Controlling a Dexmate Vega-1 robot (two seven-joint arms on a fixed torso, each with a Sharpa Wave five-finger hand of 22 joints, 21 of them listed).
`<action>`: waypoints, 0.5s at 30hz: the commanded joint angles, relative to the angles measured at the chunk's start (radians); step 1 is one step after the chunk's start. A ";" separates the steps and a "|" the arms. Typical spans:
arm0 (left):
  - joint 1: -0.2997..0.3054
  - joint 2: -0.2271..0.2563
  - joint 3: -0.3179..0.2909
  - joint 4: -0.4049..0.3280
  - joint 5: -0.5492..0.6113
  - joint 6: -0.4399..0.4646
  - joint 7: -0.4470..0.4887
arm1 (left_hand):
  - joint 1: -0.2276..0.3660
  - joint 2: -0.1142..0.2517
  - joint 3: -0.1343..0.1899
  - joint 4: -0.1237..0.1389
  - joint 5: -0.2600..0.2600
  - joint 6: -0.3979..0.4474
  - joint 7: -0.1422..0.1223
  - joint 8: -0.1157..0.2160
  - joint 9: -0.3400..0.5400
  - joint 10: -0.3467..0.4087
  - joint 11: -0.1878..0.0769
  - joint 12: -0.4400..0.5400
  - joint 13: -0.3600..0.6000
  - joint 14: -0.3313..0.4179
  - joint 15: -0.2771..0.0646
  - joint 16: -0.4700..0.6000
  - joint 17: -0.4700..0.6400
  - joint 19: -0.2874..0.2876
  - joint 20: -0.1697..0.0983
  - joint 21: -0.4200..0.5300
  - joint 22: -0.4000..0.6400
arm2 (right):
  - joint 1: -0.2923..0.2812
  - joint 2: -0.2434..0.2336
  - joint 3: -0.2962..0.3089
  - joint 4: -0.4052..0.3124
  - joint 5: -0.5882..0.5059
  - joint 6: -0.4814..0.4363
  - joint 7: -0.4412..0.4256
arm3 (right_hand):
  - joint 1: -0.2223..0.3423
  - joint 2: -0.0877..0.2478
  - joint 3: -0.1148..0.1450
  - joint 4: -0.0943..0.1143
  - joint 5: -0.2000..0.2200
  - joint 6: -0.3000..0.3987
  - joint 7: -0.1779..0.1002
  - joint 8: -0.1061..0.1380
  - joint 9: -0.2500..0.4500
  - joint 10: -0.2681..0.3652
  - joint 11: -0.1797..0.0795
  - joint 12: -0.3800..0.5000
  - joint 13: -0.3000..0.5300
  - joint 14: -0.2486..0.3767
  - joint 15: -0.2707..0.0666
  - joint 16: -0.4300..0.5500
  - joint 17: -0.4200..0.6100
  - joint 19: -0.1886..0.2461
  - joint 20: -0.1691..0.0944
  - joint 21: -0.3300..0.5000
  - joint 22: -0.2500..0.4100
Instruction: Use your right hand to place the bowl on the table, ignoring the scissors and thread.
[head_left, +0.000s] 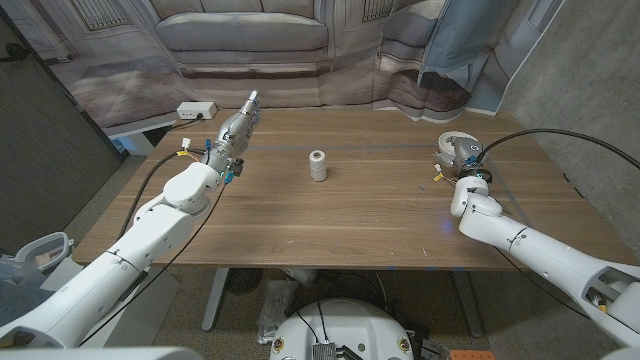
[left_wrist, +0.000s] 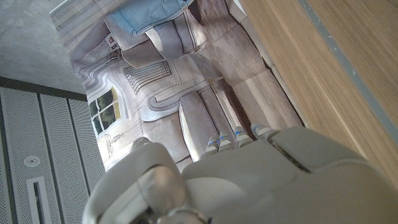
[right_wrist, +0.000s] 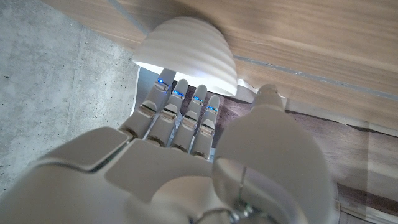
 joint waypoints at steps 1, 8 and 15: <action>-0.015 -0.003 0.011 0.005 0.002 0.006 -0.004 | 0.009 -0.002 -0.007 0.000 0.003 -0.001 -0.001 0.000 0.004 -0.014 -0.004 0.002 0.002 -0.038 -0.004 0.002 0.004 -0.037 -0.037 -0.001 0.001 | -0.033 -0.032 0.040 -0.064 0.017 0.031 0.004 | -0.013 0.001 -0.004 0.012 0.008 -0.009 0.008 0.008 0.001 -0.010 0.001 0.001 -0.001 -0.013 -0.029 0.001 -0.003 -0.012 -0.049 -0.007 0.001; -0.016 -0.002 0.013 0.001 0.005 0.006 -0.003 | 0.010 -0.001 -0.008 0.000 0.003 -0.001 -0.001 0.000 0.004 -0.014 -0.002 0.002 0.002 -0.039 -0.004 0.002 0.004 -0.037 -0.037 -0.001 0.001 | -0.051 -0.058 0.063 -0.109 0.020 0.058 0.013 | -0.025 0.002 -0.009 0.016 0.015 -0.015 0.011 0.010 0.000 -0.031 0.011 0.002 -0.007 -0.047 -0.014 0.003 -0.019 -0.058 -0.030 -0.037 -0.003; -0.010 -0.001 0.011 -0.004 0.005 0.006 0.002 | 0.010 -0.001 -0.009 0.000 0.003 -0.002 -0.002 0.000 0.004 -0.015 -0.005 0.001 0.002 -0.039 -0.004 0.002 0.004 -0.038 -0.036 -0.002 0.001 | -0.069 -0.084 0.100 -0.151 0.043 0.114 0.029 | -0.029 0.006 -0.010 0.017 0.024 -0.024 0.015 0.011 -0.001 -0.059 0.022 0.002 -0.014 -0.102 -0.007 0.000 -0.037 -0.115 -0.017 -0.076 -0.006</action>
